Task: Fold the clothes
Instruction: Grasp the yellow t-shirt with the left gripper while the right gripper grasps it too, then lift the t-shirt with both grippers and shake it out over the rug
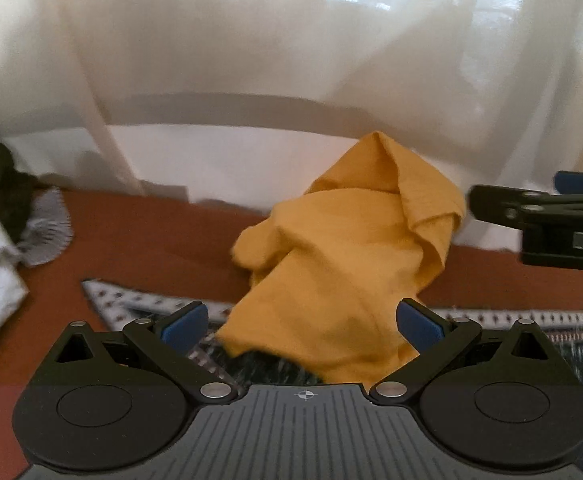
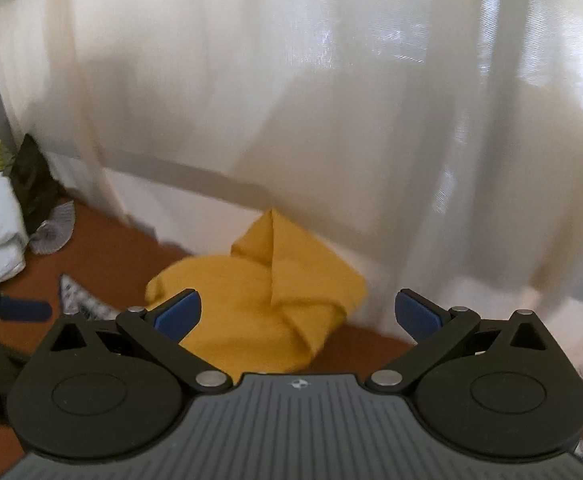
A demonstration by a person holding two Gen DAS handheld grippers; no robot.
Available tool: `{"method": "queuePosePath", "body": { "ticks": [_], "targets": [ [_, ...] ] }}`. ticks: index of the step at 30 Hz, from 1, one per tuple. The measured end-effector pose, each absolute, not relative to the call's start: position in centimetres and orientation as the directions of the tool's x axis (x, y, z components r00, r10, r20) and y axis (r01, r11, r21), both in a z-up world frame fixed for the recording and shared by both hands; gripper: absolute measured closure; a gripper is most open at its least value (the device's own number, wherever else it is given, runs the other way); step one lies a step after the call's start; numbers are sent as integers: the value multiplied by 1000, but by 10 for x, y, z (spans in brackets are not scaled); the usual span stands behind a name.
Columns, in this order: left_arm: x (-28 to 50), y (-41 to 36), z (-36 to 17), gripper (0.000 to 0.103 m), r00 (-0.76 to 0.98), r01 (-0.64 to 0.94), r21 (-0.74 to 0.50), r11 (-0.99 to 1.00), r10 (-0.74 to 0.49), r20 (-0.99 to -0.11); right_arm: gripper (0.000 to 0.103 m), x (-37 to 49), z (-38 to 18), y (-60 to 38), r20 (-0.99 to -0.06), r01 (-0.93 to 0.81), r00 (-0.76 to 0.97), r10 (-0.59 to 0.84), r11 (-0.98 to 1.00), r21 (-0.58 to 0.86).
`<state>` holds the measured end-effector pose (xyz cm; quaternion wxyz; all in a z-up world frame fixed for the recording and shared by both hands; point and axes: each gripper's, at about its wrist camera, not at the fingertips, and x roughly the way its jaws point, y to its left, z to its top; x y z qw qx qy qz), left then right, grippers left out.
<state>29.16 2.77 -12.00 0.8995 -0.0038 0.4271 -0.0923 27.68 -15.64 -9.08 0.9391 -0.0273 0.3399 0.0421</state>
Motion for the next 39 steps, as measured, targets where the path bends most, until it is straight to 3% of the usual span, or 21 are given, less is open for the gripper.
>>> {"method": "queuePosePath", "body": {
  "ticks": [12, 16, 18, 21, 22, 23, 25, 31, 39],
  "targets": [
    [340, 9, -177, 5, 549, 124, -140, 982, -185, -815, 5, 368, -156, -172, -711, -89, 699, 77, 996, 20],
    [338, 9, -182, 34, 550, 145, -137, 980, -195, -812, 20, 367, -166, -172, -708, -124, 700, 96, 992, 12],
    [337, 9, -182, 42, 548, 151, -132, 980, -195, -814, 29, 365, -165, -169, -701, -129, 707, 99, 992, 9],
    [336, 6, -180, 73, 538, 167, -135, 977, -205, -818, 48, 360, -165, -168, -699, -142, 708, 105, 990, 6],
    [337, 6, -179, 90, 534, 175, -149, 973, -221, -816, 61, 359, -164, -168, -699, -149, 707, 106, 989, 0],
    [336, 6, -178, 96, 531, 184, -165, 969, -239, -813, 76, 357, -163, -167, -700, -156, 706, 109, 988, -5],
    [334, 4, -173, 99, 533, 193, -165, 967, -245, -810, 94, 353, -159, -168, -713, -166, 692, 111, 986, -9],
    [320, 15, -143, 100, 552, 160, -211, 964, -265, -790, 96, 337, -129, -176, -698, -156, 705, 124, 988, 18],
    [252, 21, -63, 101, 636, 238, -206, 949, -313, -706, 96, 263, -32, -218, -563, -141, 800, 208, 977, 160]
  ]
}}
